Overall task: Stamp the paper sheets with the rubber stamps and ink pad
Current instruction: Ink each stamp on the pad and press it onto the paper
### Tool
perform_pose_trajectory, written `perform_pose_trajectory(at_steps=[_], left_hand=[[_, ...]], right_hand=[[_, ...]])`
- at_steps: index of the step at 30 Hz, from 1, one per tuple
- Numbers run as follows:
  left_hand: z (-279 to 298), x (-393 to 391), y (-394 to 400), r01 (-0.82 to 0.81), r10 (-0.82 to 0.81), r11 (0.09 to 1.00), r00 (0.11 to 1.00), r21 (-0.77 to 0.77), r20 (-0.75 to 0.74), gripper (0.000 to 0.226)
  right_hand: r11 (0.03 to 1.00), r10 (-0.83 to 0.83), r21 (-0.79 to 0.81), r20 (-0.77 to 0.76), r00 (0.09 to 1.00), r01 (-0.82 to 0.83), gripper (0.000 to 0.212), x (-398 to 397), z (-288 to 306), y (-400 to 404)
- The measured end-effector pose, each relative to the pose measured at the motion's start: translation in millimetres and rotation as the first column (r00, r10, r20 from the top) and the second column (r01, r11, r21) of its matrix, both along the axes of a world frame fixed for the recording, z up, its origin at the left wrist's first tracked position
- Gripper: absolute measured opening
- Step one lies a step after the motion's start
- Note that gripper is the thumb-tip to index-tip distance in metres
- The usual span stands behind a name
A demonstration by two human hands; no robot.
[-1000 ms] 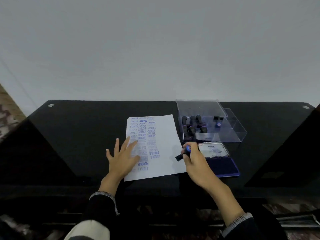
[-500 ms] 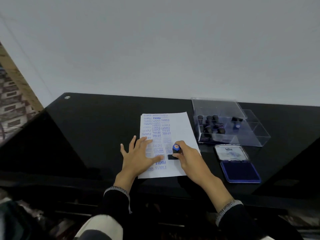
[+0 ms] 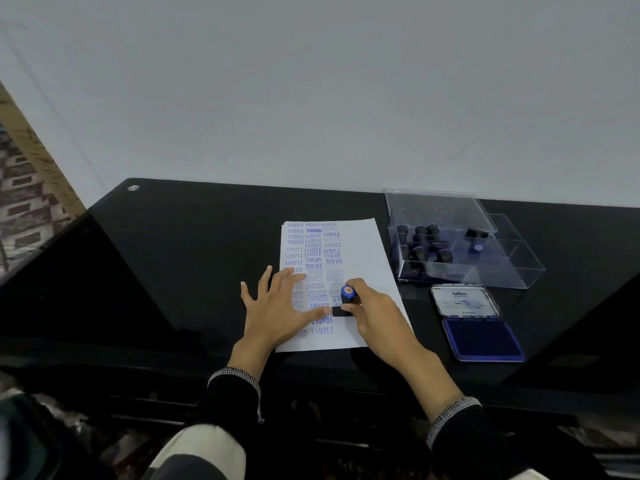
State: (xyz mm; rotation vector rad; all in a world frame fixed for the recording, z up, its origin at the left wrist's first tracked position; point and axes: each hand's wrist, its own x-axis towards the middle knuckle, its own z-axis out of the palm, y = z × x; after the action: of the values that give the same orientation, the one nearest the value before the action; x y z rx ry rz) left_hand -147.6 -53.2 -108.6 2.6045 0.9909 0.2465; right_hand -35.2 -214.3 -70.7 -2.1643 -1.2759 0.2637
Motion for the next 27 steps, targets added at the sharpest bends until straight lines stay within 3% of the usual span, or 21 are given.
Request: perform_pose_trajectory(at_steps=[5,10,27], left_hand=[[0,0,0,0.005,-0.005,1.0,1.0,0.008,0.003,0.093],[-4,0,1,0.015,-0.015,0.999,1.0,0.029,0.01,0.112],[-4,0,2,0.012,-0.011,0.999,1.0,0.039,-0.008,0.101]], right_hand=[[1.0,-0.002,-0.023,0.033,0.999,0.003,0.015,0,0,0],[1.0,-0.014,-0.024,0.054,0.998,0.015,0.015,-2,-3,2],[0.999,-0.048,0.025,0.069,0.996,0.047,0.025,-6,-13,7]])
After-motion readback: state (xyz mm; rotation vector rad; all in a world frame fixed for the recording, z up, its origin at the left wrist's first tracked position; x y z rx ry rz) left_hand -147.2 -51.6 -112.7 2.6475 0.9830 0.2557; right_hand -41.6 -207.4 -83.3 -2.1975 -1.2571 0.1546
